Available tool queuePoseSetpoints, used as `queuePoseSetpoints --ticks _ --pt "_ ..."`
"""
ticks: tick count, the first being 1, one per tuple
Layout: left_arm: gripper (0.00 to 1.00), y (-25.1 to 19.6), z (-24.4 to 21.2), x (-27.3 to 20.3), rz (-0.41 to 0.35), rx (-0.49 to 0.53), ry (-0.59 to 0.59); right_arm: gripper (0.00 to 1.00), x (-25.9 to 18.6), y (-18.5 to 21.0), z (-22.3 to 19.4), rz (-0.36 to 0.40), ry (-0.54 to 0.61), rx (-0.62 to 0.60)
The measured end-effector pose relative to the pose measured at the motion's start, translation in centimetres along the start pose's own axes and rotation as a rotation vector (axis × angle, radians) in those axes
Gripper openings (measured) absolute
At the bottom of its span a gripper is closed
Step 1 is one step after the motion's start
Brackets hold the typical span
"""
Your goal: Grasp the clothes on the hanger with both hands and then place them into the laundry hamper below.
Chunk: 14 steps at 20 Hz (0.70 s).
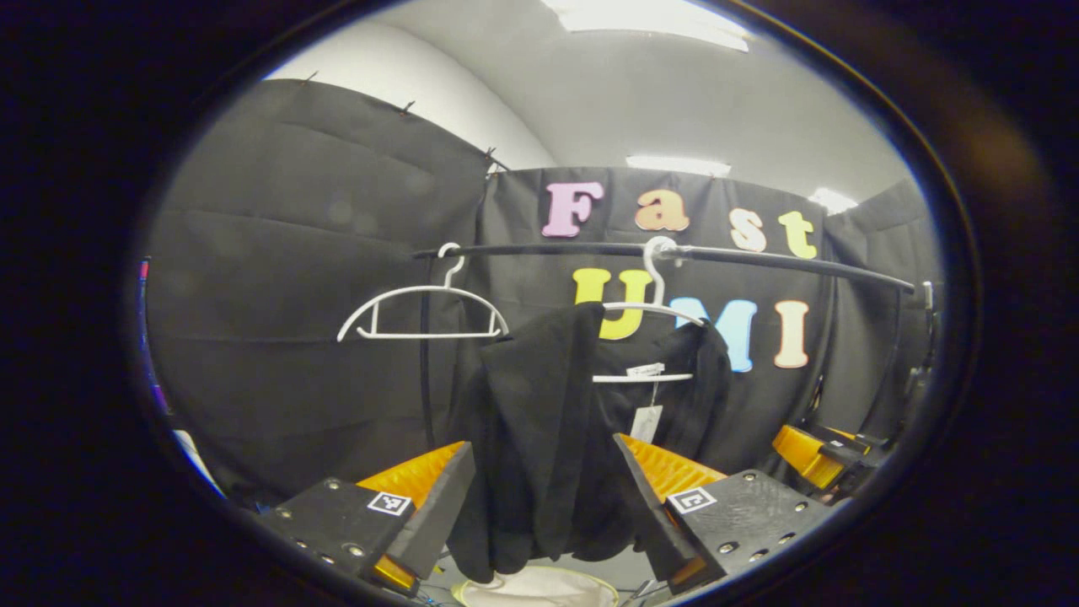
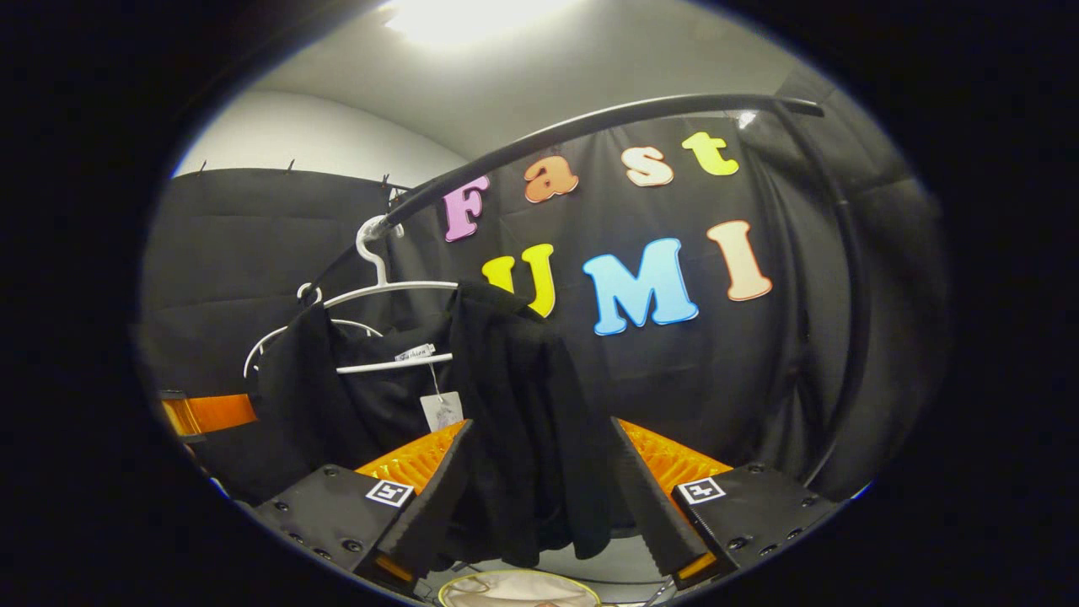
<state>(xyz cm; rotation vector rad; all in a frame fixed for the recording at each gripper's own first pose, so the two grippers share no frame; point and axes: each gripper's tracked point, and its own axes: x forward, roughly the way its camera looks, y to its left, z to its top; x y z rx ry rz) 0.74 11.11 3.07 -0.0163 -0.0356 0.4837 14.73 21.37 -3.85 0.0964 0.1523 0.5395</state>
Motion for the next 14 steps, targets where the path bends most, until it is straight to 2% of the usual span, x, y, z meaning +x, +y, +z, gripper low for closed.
queuePoseSetpoints --ticks 5,14 --pt "0.94 0.1 -1.3 4.5 0.066 -0.010 0.019 0.98 5.3 2.3 -0.1 0.120 0.017 0.026" --pt "0.94 -2.2 -1.3 8.8 0.112 0.013 -0.013 0.98 10.7 4.3 -1.5 0.228 0.047 0.008"
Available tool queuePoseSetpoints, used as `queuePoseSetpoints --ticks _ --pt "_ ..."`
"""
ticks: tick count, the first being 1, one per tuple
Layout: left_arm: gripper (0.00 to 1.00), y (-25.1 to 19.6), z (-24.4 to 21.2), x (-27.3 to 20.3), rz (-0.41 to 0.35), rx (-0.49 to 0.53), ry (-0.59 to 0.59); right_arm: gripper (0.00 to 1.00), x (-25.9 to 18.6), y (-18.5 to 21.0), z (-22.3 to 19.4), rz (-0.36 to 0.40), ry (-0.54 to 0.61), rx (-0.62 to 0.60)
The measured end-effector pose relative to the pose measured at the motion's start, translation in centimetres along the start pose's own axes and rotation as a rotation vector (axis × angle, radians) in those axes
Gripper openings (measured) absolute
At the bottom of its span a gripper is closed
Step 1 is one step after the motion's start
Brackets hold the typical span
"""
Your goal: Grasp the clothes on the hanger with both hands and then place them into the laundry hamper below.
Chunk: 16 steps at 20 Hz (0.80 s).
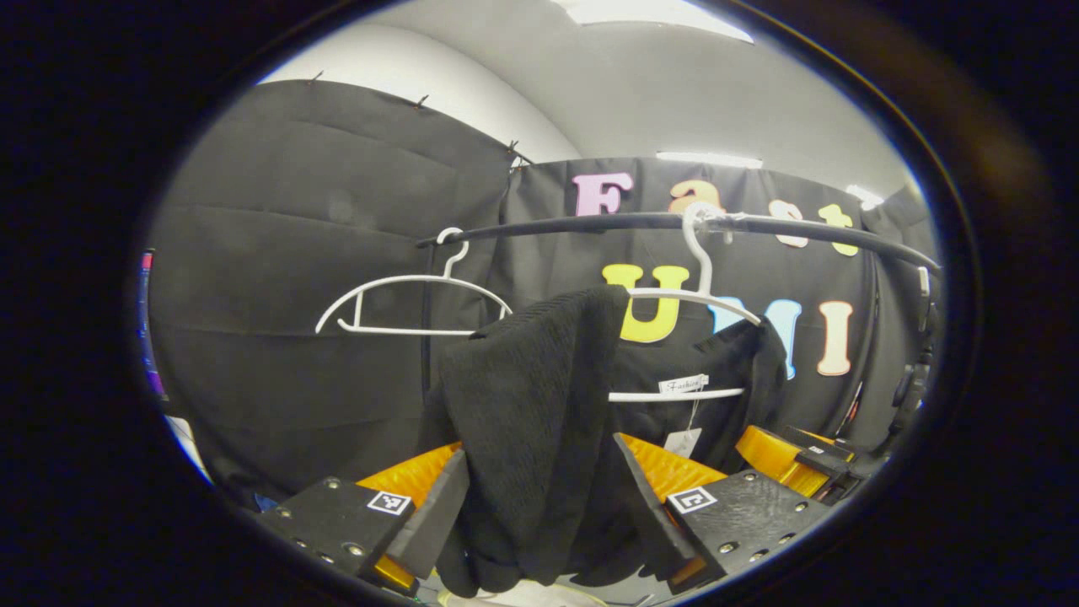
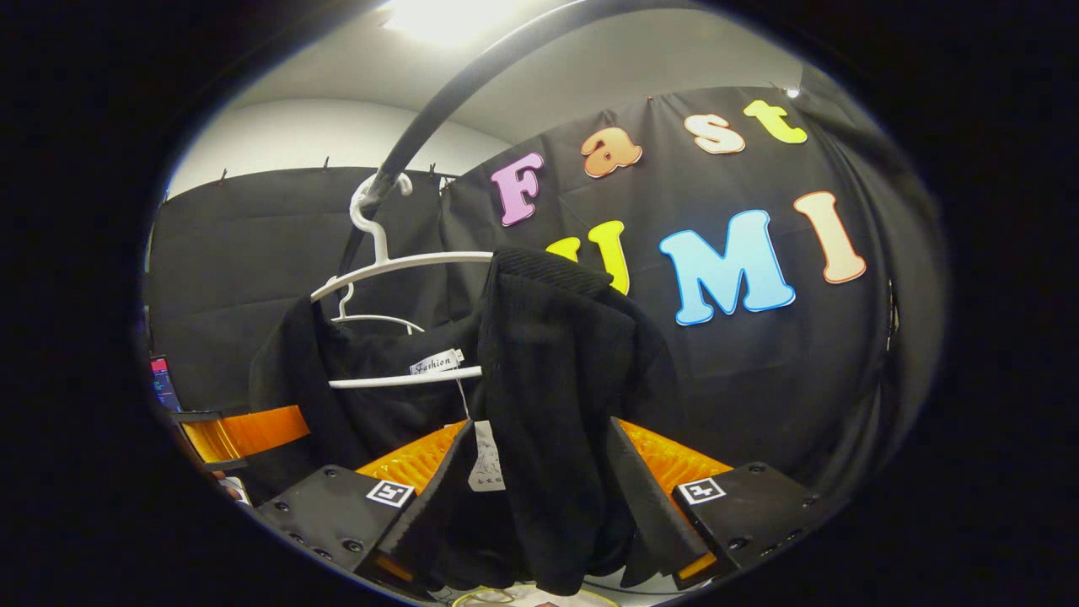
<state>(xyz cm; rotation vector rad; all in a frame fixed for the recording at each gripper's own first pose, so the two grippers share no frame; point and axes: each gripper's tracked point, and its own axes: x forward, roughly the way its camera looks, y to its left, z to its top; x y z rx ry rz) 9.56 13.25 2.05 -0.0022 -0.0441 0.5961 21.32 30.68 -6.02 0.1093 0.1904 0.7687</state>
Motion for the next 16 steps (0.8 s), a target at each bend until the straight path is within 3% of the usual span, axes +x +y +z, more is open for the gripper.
queuePoseSetpoints --ticks 11,12,14,16 --pt "0.94 -2.1 -0.8 4.7 0.048 0.014 -0.023 0.97 4.2 -1.4 -0.6 0.018 0.000 0.008" --pt "0.94 -2.2 -0.7 4.6 0.043 0.014 -0.028 0.87 4.2 -1.6 -0.5 0.014 -0.008 -0.002" --pt "0.94 -1.7 -0.4 4.9 0.054 0.027 -0.036 0.86 4.5 -1.7 -0.4 0.019 -0.016 -0.011" --pt "0.65 -1.1 -0.3 5.4 0.072 0.030 -0.035 0.86 4.8 -1.5 -0.4 0.039 -0.018 -0.019"
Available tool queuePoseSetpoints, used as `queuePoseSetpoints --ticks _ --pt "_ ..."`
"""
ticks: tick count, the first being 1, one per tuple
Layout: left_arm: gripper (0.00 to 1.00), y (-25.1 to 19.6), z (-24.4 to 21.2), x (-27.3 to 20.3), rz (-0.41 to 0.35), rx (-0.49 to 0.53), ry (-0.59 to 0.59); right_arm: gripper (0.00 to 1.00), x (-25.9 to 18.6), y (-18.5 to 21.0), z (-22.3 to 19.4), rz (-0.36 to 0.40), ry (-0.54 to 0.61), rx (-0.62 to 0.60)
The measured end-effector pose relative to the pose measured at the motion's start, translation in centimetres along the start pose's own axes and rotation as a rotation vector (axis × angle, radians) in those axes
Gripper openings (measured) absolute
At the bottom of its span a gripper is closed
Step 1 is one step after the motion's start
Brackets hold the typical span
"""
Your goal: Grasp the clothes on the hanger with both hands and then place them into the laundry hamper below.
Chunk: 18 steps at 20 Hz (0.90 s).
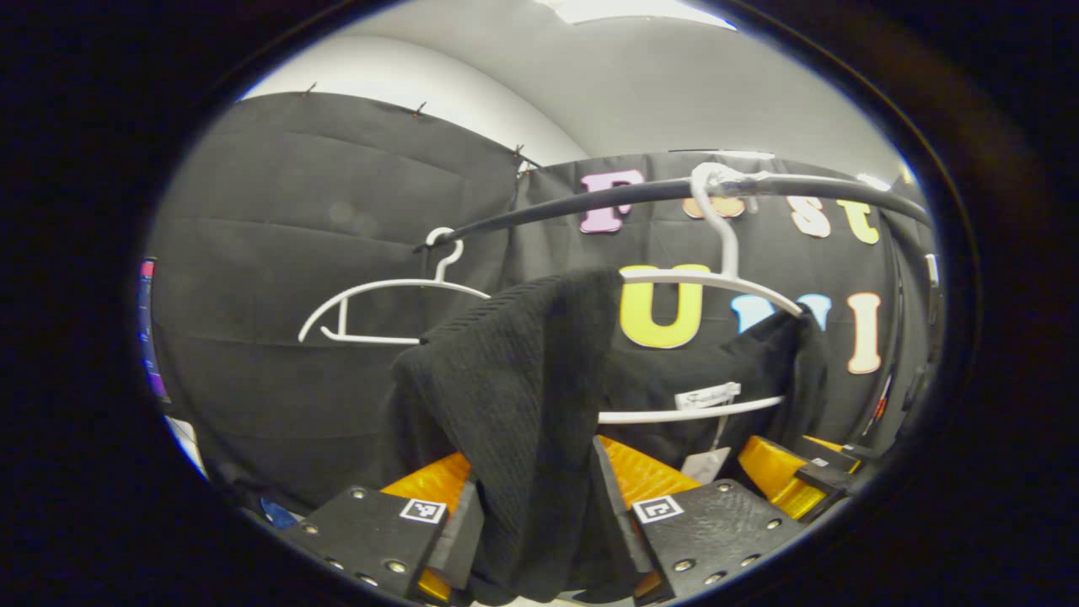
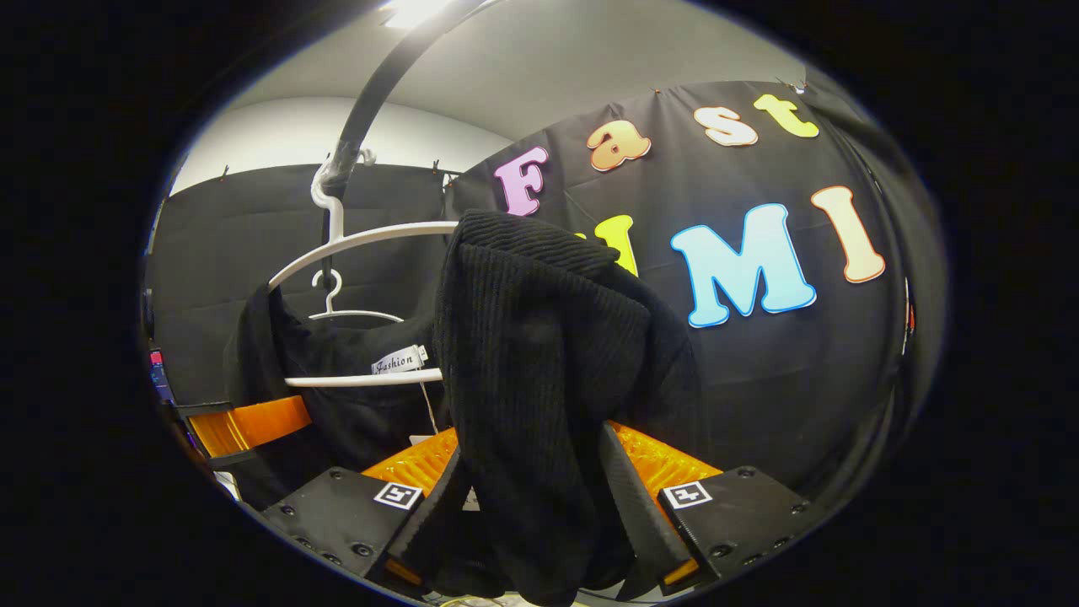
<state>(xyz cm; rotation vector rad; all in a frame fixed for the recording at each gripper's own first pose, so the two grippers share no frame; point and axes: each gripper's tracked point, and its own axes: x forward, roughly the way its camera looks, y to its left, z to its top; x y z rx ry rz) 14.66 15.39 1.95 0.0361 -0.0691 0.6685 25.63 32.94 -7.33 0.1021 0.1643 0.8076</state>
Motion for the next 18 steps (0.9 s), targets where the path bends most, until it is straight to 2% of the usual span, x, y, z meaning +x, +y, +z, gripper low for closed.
queuePoseSetpoints --ticks 1,3,5,6,7,8,9,10,11,12,13,14,15,18 --pt "0.65 -0.1 0.1 0.2 0.000 -0.006 0.002 0.86 0.0 0.0 0.0 0.011 0.005 -0.006" --pt "0.51 0.9 0.4 0.4 0.044 -0.009 -0.009 0.86 0.4 -0.1 -0.3 0.017 0.011 -0.013" --pt "0.36 0.7 0.2 -0.4 0.025 -0.028 -0.008 0.46 0.6 -0.5 0.0 0.010 -0.001 -0.011" --pt "0.36 0.9 0.2 -0.6 0.041 -0.024 -0.012 0.27 0.7 -0.3 0.0 0.022 0.007 -0.016" --pt "0.23 1.8 0.0 -0.4 0.067 -0.036 -0.026 0.29 0.6 -0.4 -0.2 0.022 0.014 -0.026" --pt "0.10 0.9 0.5 -1.3 0.038 -0.053 -0.023 0.29 1.1 -0.7 -0.3 0.020 0.013 -0.018" --pt "0.10 0.1 0.4 -1.4 0.014 -0.064 -0.018 0.02 0.6 -1.2 0.0 0.013 0.004 -0.013" --pt "0.10 0.2 0.3 -1.3 0.005 -0.068 -0.018 0.07 0.8 -0.3 -0.1 0.065 0.006 -0.014" --pt "0.02 0.6 0.6 -1.2 -0.008 -0.081 -0.024 0.07 0.4 0.3 0.0 0.097 0.007 -0.017" --pt "0.01 0.4 0.6 -1.5 -0.020 -0.096 -0.028 0.02 0.0 0.2 0.3 0.113 0.005 -0.013" --pt "0.02 0.4 0.7 -1.8 -0.026 -0.102 -0.028 0.02 0.1 0.0 0.2 0.131 0.005 -0.008" --pt "0.00 0.7 0.8 -2.0 -0.033 -0.108 -0.025 0.02 0.0 -0.2 0.4 0.139 0.006 -0.004" --pt "0.02 1.1 1.1 -2.2 -0.034 -0.114 -0.023 0.02 -0.1 -0.4 0.4 0.138 0.006 -0.004" --pt "0.02 1.8 2.0 -3.4 -0.037 -0.152 -0.037 0.02 -0.5 -1.8 1.1 0.114 -0.005 -0.009"
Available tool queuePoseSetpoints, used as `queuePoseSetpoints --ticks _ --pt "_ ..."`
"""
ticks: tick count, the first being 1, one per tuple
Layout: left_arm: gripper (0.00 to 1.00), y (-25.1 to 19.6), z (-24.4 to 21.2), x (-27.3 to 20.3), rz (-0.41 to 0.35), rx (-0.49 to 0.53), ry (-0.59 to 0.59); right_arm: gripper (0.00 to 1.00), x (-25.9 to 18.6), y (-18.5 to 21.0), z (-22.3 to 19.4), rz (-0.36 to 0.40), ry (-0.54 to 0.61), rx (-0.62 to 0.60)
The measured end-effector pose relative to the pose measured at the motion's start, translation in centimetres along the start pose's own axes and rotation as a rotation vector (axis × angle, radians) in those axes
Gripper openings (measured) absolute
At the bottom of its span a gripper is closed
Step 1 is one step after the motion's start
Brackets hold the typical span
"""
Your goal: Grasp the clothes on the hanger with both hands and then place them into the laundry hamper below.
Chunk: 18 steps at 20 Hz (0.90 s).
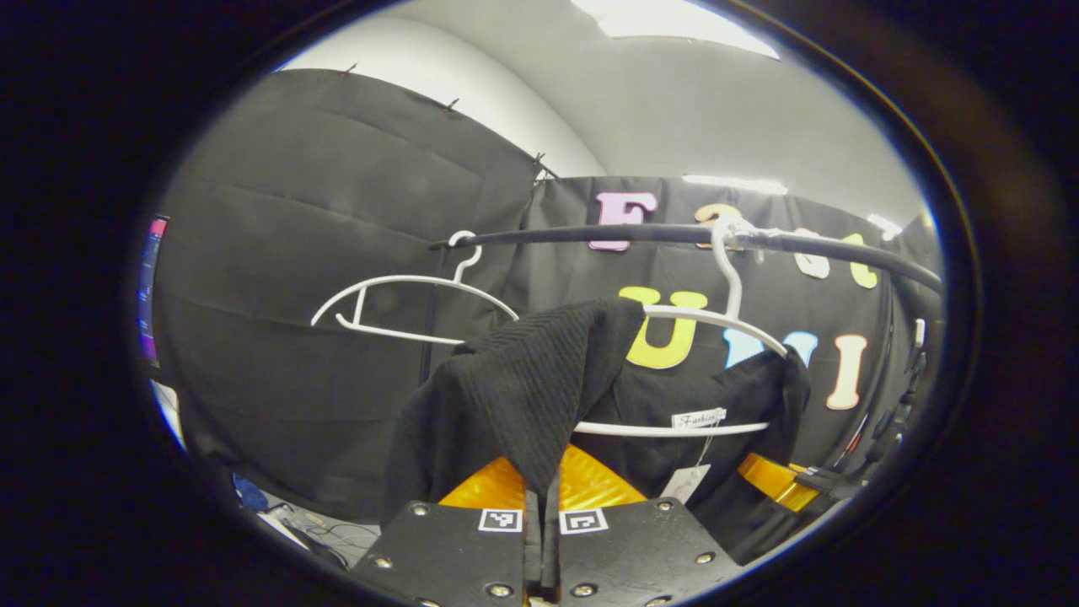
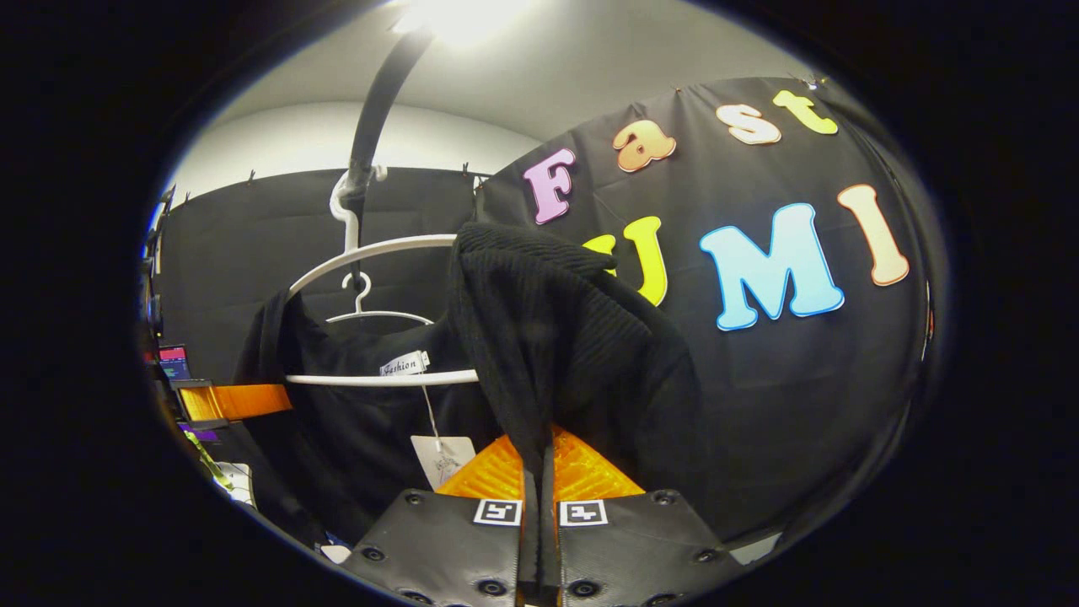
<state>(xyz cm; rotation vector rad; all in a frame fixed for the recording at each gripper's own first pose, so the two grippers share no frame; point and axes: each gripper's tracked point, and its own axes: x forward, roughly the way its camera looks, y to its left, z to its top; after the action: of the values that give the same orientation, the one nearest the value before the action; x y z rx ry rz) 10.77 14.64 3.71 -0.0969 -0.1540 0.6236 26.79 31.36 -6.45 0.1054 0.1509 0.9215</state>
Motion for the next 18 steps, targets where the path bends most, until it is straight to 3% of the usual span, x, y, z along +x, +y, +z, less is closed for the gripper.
queuePoseSetpoints --ticks 8,18 --pt "0.01 2.4 3.6 -2.0 0.018 -0.015 -0.051 0.02 -1.3 -3.3 2.2 -0.088 -0.060 -0.019" --pt "0.02 6.4 7.8 -2.3 0.047 0.044 -0.104 0.02 -0.8 -6.6 4.6 -0.191 -0.143 -0.058"
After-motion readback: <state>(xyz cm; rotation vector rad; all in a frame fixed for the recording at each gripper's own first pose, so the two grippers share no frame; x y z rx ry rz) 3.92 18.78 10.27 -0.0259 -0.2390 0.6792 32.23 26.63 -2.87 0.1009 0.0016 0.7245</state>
